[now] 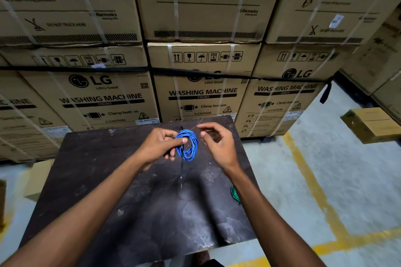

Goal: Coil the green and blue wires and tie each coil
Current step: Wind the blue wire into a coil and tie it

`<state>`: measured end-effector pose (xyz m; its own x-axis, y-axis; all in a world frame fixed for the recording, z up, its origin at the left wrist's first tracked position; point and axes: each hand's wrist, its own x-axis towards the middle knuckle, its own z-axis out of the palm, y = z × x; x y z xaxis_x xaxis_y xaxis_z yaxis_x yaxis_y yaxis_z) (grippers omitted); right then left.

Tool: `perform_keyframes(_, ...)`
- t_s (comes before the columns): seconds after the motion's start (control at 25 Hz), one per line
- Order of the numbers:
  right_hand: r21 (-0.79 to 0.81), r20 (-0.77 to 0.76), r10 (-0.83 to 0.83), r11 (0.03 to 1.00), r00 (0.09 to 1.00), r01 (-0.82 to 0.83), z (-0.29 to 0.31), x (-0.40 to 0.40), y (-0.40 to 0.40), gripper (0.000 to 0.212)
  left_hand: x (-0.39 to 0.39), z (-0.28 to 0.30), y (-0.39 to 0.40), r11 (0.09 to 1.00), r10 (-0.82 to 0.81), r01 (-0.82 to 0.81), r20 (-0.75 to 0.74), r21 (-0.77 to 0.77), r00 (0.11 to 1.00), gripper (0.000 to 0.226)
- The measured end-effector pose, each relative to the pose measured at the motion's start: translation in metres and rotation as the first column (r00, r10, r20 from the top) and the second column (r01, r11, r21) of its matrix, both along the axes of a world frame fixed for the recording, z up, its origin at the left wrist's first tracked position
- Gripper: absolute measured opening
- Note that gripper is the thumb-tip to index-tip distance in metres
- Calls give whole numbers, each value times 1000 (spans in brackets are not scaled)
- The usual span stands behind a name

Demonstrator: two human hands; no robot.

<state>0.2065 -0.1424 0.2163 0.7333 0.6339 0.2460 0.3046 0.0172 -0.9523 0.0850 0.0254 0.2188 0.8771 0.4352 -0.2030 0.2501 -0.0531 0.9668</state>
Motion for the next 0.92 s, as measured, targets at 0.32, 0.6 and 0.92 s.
perform_keyframes(0.32, -245, 720, 289, 957, 632, -158, -12, -21, -20, 24, 1, -2, 2, 999, 22, -23, -23, -46, 999, 15)
perform_keyframes(0.6, -122, 724, 201, 979, 660, -164, -22, -19, -15, 7, 3, -2, 2, 997, 46, -46, 5, 61, 999, 15)
perform_keyframes(0.92, -33, 646, 167, 981, 745, -191, -19, -23, -11, 4, 5, -7, 9, 993, 91, -93, 38, 69, 995, 20)
